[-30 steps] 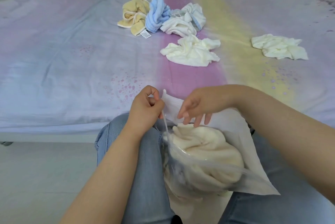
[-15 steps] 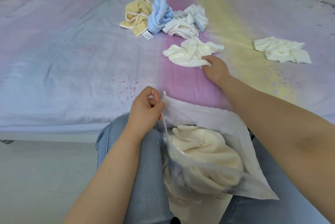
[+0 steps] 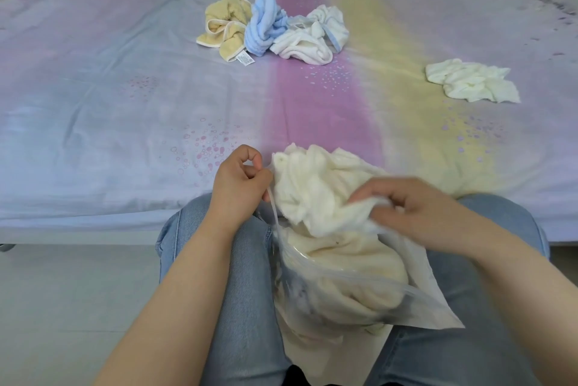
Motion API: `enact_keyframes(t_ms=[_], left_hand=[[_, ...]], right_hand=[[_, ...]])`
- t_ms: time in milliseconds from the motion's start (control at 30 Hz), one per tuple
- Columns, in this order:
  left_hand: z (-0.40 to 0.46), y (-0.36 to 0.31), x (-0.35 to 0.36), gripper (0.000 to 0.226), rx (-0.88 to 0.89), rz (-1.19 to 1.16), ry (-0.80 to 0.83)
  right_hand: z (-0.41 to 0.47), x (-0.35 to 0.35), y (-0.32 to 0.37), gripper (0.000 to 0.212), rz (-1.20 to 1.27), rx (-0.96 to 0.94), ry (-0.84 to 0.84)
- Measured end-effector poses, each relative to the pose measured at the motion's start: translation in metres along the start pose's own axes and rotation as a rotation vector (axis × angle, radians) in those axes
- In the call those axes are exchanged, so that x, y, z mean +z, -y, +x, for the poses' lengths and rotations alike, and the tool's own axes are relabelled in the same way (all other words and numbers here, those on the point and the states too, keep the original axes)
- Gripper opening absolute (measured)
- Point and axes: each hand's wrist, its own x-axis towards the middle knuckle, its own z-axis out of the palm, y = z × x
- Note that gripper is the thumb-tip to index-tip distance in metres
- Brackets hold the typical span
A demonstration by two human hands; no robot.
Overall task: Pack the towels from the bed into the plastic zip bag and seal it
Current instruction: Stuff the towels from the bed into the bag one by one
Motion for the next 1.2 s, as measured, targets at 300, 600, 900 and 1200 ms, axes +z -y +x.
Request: enact_keyframes(t_ms=[300,600,900,1200], left_hand=[[-0.004,-0.002,0.000,0.025,0.021,0.015,-0.014],[-0.005,0.002,-0.004,0.030,0.031,0.010,-0.016],[-0.003,0.001,0.001,0.027,0.033,-0.004,-0.034],[-0.003,0.001,-0.002,0.025,0.024,0.006,-0.028]], right_hand=[[0.034,0.011,0.003,0.050,-0.379,-0.070,-0.166],[0.044,0.015,0.011,0.036,-0.086,-0.333,-0.567],[0.015,0.052,-0.007,0.039,-0.774,0.040,0.341],[0.023,0.027,0.002,0.017,-0.408,0.116,0.272]])
